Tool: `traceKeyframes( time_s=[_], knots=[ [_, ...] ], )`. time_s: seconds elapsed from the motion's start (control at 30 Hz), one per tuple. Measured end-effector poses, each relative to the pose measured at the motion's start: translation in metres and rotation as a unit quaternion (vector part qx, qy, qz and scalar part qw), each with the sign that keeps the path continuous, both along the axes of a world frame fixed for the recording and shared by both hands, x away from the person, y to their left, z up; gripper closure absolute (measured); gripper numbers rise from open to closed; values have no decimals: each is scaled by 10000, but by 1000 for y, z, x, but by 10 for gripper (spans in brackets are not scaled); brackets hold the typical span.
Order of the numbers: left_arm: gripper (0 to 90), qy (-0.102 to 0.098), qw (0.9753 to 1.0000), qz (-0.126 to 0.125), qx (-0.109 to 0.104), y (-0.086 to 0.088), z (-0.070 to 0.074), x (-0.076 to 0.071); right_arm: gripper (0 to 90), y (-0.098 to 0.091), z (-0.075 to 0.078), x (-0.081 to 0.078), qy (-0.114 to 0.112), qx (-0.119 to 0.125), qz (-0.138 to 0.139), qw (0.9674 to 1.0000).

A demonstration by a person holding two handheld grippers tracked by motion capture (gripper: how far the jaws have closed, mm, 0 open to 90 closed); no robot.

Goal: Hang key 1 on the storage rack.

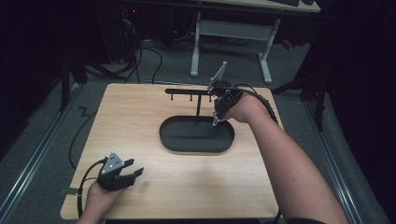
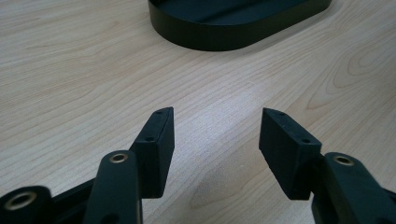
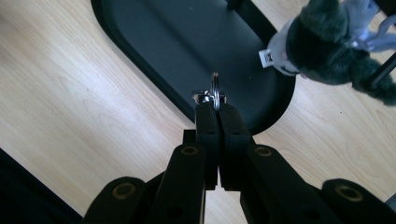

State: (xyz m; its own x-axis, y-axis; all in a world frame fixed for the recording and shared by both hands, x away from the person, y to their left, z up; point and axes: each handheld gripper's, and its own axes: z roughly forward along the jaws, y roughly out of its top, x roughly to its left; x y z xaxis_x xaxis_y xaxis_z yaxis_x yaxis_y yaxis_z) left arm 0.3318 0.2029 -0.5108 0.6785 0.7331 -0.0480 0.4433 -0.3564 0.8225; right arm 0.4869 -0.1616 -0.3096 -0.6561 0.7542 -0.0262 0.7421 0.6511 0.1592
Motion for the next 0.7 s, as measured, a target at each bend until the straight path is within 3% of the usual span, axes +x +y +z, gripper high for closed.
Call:
traceKeyframes(
  time_s=[0.7],
  knots=[
    [459, 10, 10000, -18, -28, 1, -1, 1, 891, 6, 0, 34, 59, 55, -160, 9998]
  ],
)
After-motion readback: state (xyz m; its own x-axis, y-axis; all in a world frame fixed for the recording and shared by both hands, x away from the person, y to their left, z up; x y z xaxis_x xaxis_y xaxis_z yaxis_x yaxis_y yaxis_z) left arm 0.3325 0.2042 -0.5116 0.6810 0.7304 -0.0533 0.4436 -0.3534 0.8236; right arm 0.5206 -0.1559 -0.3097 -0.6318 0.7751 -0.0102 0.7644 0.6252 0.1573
